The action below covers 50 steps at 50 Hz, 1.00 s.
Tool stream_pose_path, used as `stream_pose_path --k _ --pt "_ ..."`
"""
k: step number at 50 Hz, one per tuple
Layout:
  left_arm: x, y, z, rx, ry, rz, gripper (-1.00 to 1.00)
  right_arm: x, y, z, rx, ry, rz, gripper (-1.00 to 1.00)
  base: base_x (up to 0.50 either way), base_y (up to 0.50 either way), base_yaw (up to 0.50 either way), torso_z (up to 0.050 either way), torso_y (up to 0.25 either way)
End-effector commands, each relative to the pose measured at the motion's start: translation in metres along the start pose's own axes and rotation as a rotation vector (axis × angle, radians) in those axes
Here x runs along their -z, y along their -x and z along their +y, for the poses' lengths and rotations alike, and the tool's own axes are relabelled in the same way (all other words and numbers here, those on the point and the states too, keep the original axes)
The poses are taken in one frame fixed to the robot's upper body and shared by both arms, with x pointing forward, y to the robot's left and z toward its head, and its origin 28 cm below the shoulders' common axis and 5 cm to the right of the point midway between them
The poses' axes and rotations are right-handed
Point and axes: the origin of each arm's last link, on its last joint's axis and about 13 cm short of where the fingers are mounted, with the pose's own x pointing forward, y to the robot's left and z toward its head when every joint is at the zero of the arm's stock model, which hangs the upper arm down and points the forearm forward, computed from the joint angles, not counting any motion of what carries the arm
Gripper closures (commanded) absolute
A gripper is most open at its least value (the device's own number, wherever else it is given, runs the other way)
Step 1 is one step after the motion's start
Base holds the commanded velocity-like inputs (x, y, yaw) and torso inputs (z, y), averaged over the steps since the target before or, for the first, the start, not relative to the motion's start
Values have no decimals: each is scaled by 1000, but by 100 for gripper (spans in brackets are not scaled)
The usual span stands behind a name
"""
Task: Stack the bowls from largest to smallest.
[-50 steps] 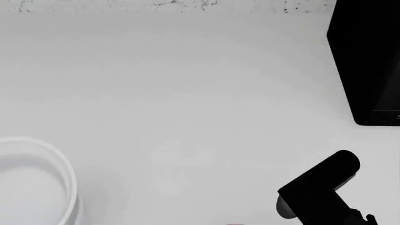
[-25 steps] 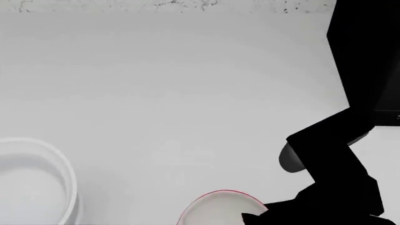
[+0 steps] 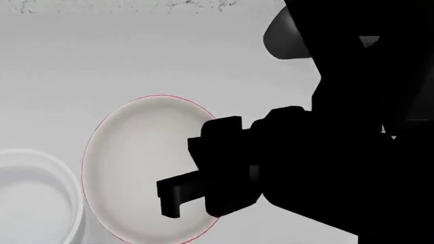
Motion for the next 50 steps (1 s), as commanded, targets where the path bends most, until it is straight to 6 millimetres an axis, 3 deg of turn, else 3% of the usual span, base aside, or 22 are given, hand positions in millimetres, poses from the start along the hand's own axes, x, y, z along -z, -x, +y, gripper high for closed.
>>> stream_pose_path --k 1,3,5,6,7,11,12,13,15,17,21,23,24,25,30,32,33,35,36,37,42,50 --pt "2 16 6 11 -34 26 -100 -26 -9 45 -119 -42 -26 100 0 0 0 0 0" --pt "-12 2 9 -93 2 -81 -100 -23 -14 53 -135 -40 -13 100 0 0 0 0 0" --pt "1 26 9 4 -36 26 -100 -19 -19 60 -147 -38 -1 100 0 0 0 0 0" --pt "-14 11 13 -90 -13 -60 -100 -18 -20 61 -148 -39 0 100 0 0 0 0 0" --pt "0 27 11 -4 -39 20 -100 -17 -23 64 -150 -34 -1 100 0 0 0 0 0" --pt "0 24 9 3 -32 24 -100 -11 -32 76 -160 -21 3 100 0 0 0 0 0" --pt "-15 9 13 -92 -6 -69 -100 -9 -34 79 -164 -24 8 100 0 0 0 0 0" --pt "0 24 10 2 -31 22 -100 -7 -36 82 -161 -15 6 100 0 0 0 0 0" --pt "-18 13 15 -91 -12 -57 -100 -3 -42 87 -152 -4 -3 100 0 0 0 0 0" --pt "0 27 11 -6 -40 16 -100 0 -49 91 -148 -6 -7 100 0 0 0 0 0" --pt "-15 17 16 -99 -17 -60 -100 4 -59 96 -140 -10 2 100 0 0 0 0 0" --pt "3 34 11 -37 -54 37 -100 8 -64 98 -138 -7 8 100 0 0 0 0 0" --pt "-10 19 16 -135 -25 -49 -100 9 -65 99 -138 -7 9 100 0 0 0 0 0" --pt "3 34 11 -34 -48 31 -100 10 -65 100 -155 -25 40 100 0 3 0 0 0" --pt "-11 18 15 -130 -17 -52 -100 12 -76 101 -111 -1 7 100 0 0 0 0 0" --pt "3 32 10 -30 -43 33 -100 14 -80 101 -102 -3 7 100 0 0 0 0 0" --pt "-11 17 15 -127 -14 -55 -100 14 -81 101 -101 -4 7 100 0 0 0 0 0" --pt "3 31 10 -28 -41 32 -100 16 -83 101 -97 -5 12 100 0 0 0 0 0" --pt "-10 16 14 -126 -9 -60 -100 16 -85 101 -96 -6 11 100 0 0 0 0 0" --pt "3 31 10 -29 -42 33 -100 14 -86 102 -93 -8 3 100 0 0 0 0 0" --pt "-12 20 16 -123 -14 -49 -100 12 -91 107 -91 -7 1 100 0 0 0 0 0" --pt "3 35 11 -28 -36 31 -100 19 -94 110 -73 23 -18 100 0 0 0 0 0"
